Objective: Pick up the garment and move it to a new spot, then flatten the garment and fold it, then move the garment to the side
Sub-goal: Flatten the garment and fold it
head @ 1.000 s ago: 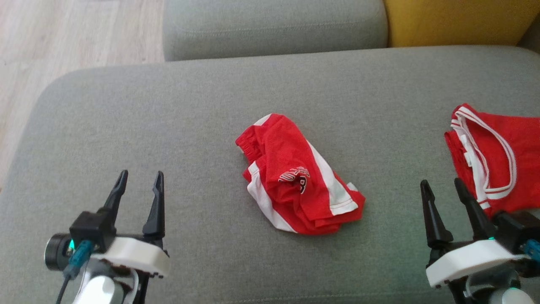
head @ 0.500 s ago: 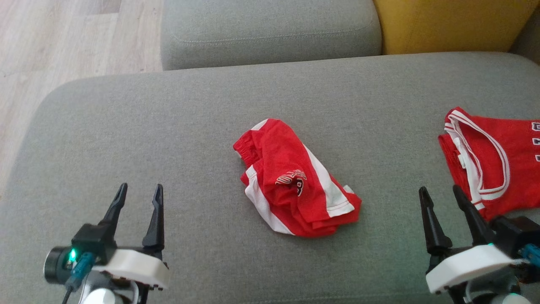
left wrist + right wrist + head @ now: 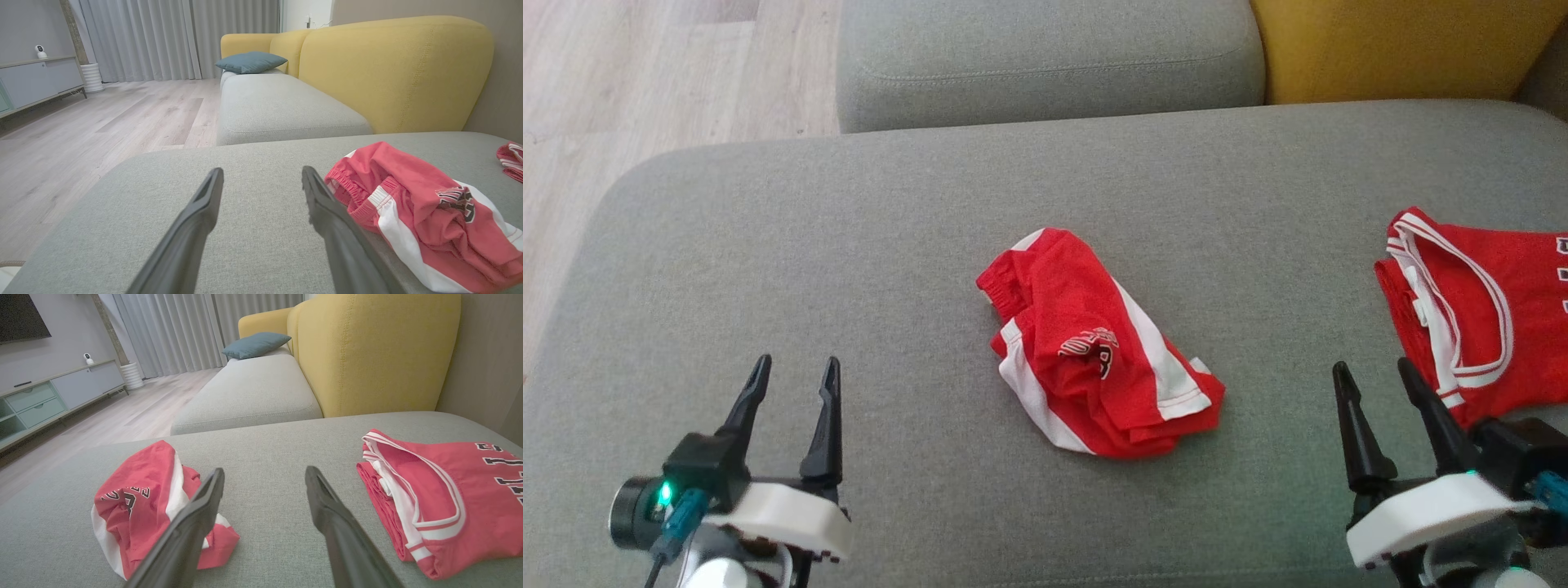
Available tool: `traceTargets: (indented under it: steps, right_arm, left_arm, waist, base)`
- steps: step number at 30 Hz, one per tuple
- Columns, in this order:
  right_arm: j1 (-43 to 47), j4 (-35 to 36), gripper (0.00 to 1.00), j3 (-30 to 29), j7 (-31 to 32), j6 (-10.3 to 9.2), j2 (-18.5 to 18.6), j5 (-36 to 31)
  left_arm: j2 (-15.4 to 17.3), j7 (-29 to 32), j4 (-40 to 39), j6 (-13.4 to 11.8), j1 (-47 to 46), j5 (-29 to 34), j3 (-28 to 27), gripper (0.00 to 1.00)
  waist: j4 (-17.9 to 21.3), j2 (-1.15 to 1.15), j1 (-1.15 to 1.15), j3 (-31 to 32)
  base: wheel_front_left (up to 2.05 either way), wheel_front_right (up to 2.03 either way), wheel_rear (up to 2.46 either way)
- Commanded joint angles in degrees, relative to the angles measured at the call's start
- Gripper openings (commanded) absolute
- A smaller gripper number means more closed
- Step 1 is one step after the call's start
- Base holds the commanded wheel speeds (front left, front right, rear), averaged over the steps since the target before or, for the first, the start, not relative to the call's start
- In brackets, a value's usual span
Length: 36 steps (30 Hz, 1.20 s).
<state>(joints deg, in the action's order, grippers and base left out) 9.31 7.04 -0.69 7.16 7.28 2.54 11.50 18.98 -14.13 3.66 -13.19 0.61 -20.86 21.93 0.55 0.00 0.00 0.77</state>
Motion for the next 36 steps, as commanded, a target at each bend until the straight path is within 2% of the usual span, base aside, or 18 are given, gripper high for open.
traceTargets:
  steps: [1,8,12,16,24,32,33,34,36]
  right_arm:
    - [-1.9,2.3,1.00,1.3,0.3,0.21,0.3,-0.3]
    - [-2.0,2.5,1.00,1.3,0.3,0.21,0.3,0.0]
    - [-3.1,3.0,1.00,1.7,0.0,0.21,0.3,0.0]
    - [-4.7,3.2,1.00,2.3,-0.2,0.21,0.3,-0.1]
    - [-8.0,1.7,1.00,3.5,-1.3,0.21,0.3,0.6]
    - [-9.5,-0.4,1.00,3.9,-2.9,0.21,0.3,1.2]
    - [-9.5,-0.6,1.00,3.8,-3.1,0.21,0.3,1.3]
    - [-9.6,-0.8,1.00,3.7,-3.3,0.21,0.3,1.3]
    - [-9.7,-1.0,1.00,3.6,-3.5,0.21,0.3,1.4]
  left_arm:
    - [1.5,-0.2,-2.0,-0.5,-3.0,-0.2,-1.9,1.00]
    - [1.4,0.7,-2.2,-0.2,-4.2,0.2,-0.9,1.00]
    - [0.3,3.5,-2.0,2.1,-9.4,0.3,1.6,1.00]
    - [-2.0,8.7,0.3,5.4,-17.4,0.3,5.2,1.00]
    - [-8.0,17.7,13.8,11.8,-32.1,-3.3,8.5,1.00]
    - [-10.7,22.3,28.3,16.2,-39.7,-6.1,9.7,1.00]
    - [-10.8,22.4,29.5,16.4,-40.3,-6.2,9.8,0.44]
    - [-10.9,22.1,30.5,16.6,-40.8,-6.2,9.8,0.00]
    - [-10.8,20.9,31.7,16.5,-41.4,-5.7,9.9,0.00]
  waist:
    - [0.0,0.00,0.00,0.0]
    - [0.1,0.00,0.00,-1.0]
    - [0.3,0.00,0.00,-3.4]
    - [1.1,0.00,0.00,-6.4]
    - [4.8,0.00,0.00,-11.6]
    - [8.1,0.00,0.00,-13.7]
    - [8.2,0.00,0.00,-13.8]
    - [8.3,0.00,0.00,-13.9]
    - [8.4,0.00,0.00,-13.9]
  base:
    - [0.00,0.00,0.00]
    - [0.00,0.00,0.00]
    - [0.00,0.00,0.00]
    - [0.00,0.00,0.00]
    - [0.00,0.00,0.00]
    - [0.00,0.00,0.00]
    - [0.00,0.00,0.00]
    - [0.00,0.00,0.00]
    - [0.00,0.00,0.00]
